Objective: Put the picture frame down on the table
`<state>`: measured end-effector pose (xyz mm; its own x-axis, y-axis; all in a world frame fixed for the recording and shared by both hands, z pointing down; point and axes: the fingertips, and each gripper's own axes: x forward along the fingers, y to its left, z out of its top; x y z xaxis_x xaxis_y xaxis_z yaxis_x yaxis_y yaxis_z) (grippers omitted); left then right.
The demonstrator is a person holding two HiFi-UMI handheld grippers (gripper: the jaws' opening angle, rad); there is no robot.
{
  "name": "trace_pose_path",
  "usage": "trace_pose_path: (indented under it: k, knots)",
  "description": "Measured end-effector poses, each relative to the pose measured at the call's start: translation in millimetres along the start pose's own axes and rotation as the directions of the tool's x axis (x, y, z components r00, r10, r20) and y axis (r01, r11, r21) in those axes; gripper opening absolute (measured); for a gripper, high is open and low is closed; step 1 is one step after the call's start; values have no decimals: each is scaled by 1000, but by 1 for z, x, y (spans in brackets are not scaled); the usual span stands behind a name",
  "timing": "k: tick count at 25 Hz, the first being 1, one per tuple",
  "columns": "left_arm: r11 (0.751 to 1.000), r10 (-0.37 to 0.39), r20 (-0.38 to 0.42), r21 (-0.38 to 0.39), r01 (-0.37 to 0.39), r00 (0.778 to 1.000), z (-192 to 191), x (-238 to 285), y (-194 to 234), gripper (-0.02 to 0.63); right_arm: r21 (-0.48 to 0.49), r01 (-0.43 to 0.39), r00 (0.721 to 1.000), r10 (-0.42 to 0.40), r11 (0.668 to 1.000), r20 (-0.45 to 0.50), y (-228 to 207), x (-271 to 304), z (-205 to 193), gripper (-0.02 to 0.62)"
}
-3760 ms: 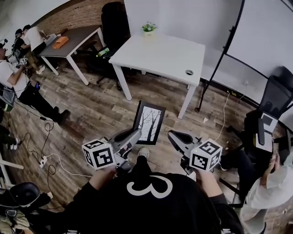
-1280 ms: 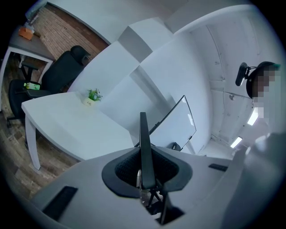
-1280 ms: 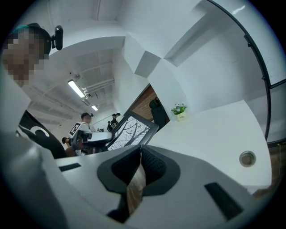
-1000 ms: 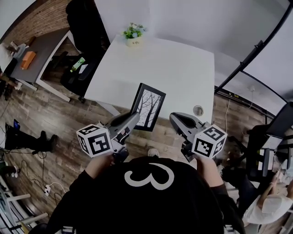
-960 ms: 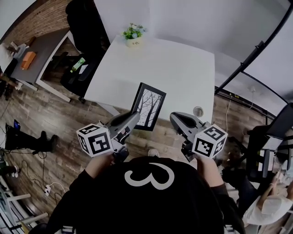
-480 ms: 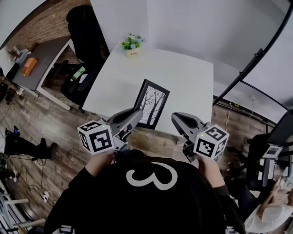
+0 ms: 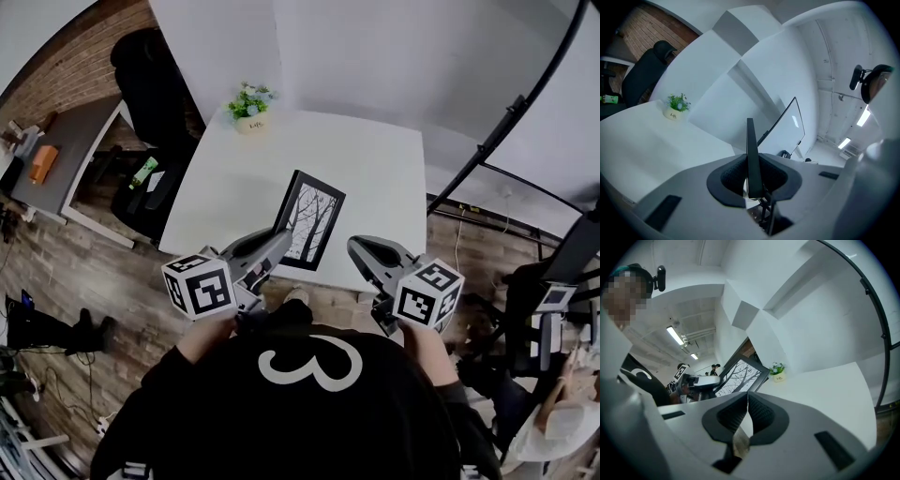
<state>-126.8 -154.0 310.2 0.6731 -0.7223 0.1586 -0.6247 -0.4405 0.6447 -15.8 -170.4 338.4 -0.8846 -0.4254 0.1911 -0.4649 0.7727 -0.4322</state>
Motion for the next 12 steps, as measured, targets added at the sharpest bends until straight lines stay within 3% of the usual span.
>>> trace_pose_path:
  k: [12]
  knots:
    - [998, -15, -73, -55, 11, 997, 20, 28, 42, 80, 67, 50, 999, -50, 997, 2, -32, 34, 7, 25]
